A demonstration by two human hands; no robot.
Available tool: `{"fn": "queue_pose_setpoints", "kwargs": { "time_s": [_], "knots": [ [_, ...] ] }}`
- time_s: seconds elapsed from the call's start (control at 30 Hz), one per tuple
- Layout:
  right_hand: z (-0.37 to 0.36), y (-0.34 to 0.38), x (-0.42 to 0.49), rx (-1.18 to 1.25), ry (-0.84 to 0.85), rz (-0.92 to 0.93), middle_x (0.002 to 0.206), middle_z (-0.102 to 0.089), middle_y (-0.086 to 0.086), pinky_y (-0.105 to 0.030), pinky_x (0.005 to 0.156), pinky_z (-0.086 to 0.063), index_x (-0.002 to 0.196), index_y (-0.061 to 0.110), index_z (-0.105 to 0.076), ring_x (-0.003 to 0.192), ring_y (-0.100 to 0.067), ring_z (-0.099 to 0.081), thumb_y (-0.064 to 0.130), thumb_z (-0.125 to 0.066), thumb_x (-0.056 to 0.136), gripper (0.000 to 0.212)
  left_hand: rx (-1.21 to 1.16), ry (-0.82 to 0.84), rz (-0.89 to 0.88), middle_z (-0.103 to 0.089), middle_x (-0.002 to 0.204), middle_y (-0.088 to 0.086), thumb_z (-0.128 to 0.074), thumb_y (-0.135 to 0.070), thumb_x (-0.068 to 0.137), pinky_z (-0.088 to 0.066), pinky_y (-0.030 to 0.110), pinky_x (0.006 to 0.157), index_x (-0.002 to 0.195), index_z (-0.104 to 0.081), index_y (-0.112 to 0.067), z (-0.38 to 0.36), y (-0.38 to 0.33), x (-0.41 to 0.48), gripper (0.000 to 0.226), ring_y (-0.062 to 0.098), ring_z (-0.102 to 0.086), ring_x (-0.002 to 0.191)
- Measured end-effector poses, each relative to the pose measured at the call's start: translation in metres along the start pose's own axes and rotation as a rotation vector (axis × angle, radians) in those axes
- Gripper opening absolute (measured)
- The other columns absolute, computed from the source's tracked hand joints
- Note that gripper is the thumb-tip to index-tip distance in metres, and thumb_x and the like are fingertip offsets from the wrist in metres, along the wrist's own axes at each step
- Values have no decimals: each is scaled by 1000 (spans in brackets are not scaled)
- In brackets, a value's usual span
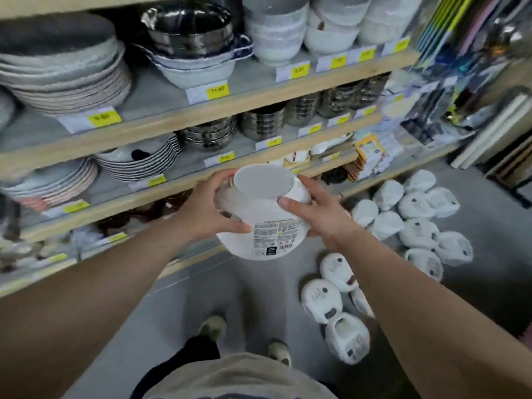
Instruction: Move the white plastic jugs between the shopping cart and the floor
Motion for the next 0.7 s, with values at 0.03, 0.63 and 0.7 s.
{"fn": "queue_pose_setpoints", "kwargs": {
  "time_s": [0.03,0.63,0.7],
  "knots": [
    [-9,5,2,-17,40,1,120,-64,8,-37,79,-58,143,30,-41,103,-12,-66,29,-85,70,85,-38,-49,27,-46,136,-4,-93,-41,34,-49,45,98,125,-42,-55,9,4,-13,105,18,-49,121],
    [-403,-23,-124,-325,824,15,134,-53,3,-39,82,-54,144,36,-36,109,-20,-62,25,-80,74,83,-413,-885,263,-60,112,-20,-92,-10,55,-54,18,81,119,-49,-43,177,147,-404,85,-8,-60,97],
    [-454,-37,-155,-346,892,34,135,-54,3,-42,87,-54,145,35,-37,112,-20,-61,28,-83,69,88,-410,-968,288,-62,112,-20,-93,-9,54,-54,21,85,120,-50,-41,191,168,-459,85,-13,-60,94]
  ]
}}
Point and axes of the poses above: each hand's wrist, its own x-axis towards the middle knuckle, its own z-axis out of the back of the hand, y = z × x, the point moved 8 cm from there along x, towards the middle knuckle
